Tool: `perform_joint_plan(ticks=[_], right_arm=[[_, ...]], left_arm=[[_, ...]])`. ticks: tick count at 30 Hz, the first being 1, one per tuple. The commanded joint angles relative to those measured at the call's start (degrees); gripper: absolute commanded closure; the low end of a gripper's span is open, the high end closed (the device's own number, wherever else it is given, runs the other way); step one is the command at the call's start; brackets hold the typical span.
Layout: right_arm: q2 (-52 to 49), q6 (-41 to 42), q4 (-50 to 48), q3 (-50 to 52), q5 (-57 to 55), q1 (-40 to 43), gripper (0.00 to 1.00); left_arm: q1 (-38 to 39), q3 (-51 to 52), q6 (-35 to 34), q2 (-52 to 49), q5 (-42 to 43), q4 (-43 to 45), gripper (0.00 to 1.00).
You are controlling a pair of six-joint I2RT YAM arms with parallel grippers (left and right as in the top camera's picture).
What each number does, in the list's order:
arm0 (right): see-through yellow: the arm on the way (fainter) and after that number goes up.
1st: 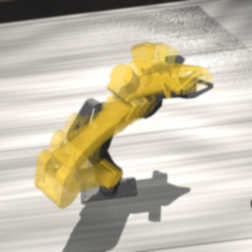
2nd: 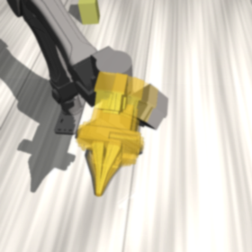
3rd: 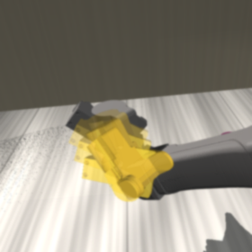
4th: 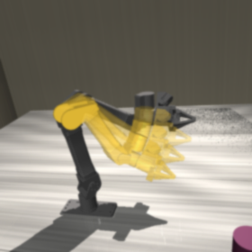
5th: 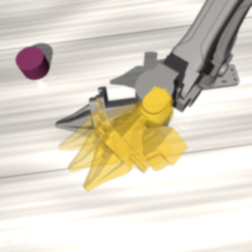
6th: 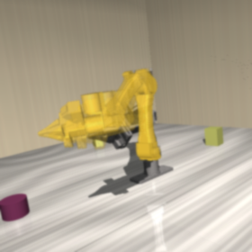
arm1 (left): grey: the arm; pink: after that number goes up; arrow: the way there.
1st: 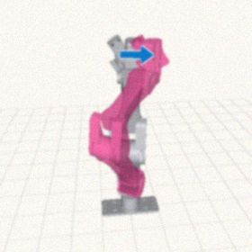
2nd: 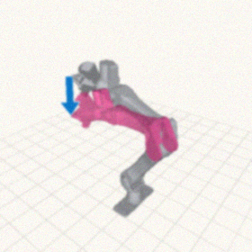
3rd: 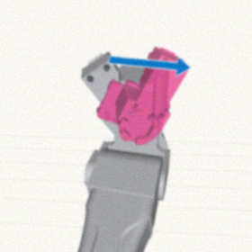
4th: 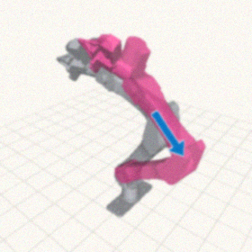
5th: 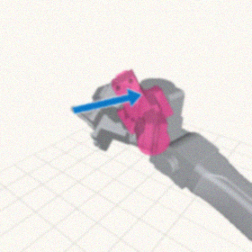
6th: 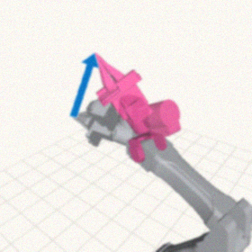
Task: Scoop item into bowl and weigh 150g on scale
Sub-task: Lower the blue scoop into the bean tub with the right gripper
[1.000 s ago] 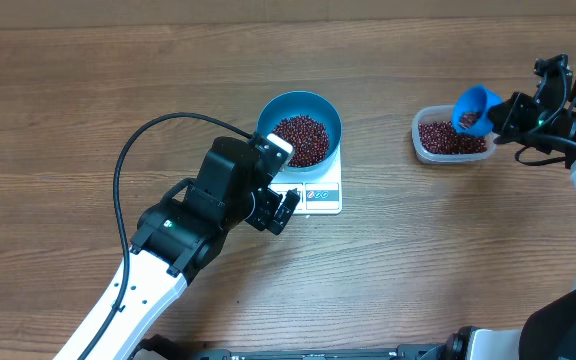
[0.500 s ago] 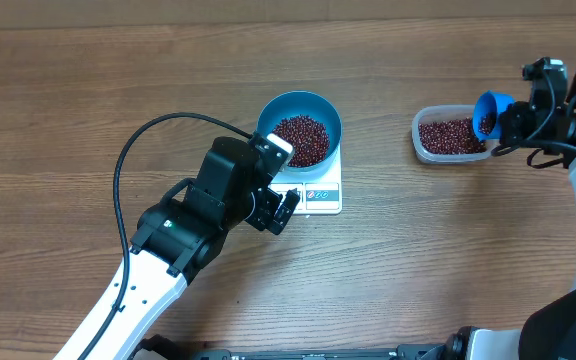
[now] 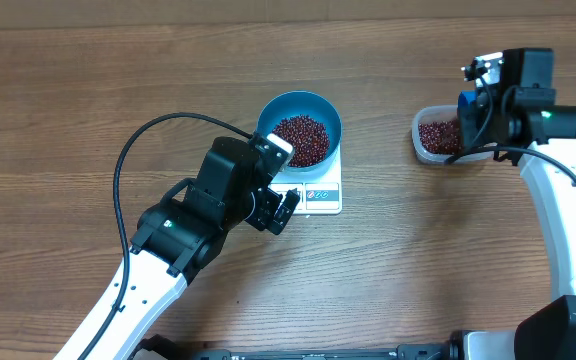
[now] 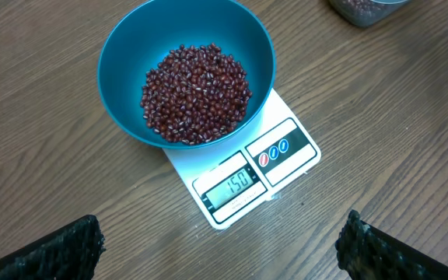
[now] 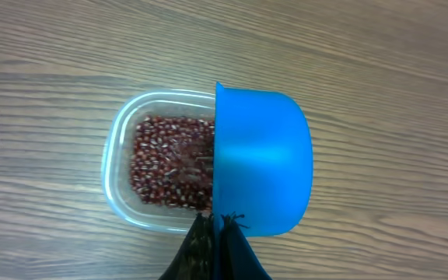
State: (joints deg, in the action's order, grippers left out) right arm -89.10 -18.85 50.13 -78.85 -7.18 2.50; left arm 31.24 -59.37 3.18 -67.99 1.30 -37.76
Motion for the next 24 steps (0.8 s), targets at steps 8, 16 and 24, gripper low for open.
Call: perform_joint_plan(ticks=[8, 16, 24], right_arm=[[1.77, 5.75, -0.48, -1.05, -7.78, -1.22, 0.96], [1.77, 15.72, -0.48, -1.05, -7.56, -1.22, 0.96], [1.7, 37.31, -0.55, -1.05, -1.29, -1.22, 0.96]], left_arm=[[-0.11, -0.13, 0.5, 0.76, 0.0, 0.09, 0.0], [-0.11, -0.13, 0.5, 0.76, 0.0, 0.09, 0.0], [-0.11, -0.13, 0.5, 0.76, 0.0, 0.09, 0.0]])
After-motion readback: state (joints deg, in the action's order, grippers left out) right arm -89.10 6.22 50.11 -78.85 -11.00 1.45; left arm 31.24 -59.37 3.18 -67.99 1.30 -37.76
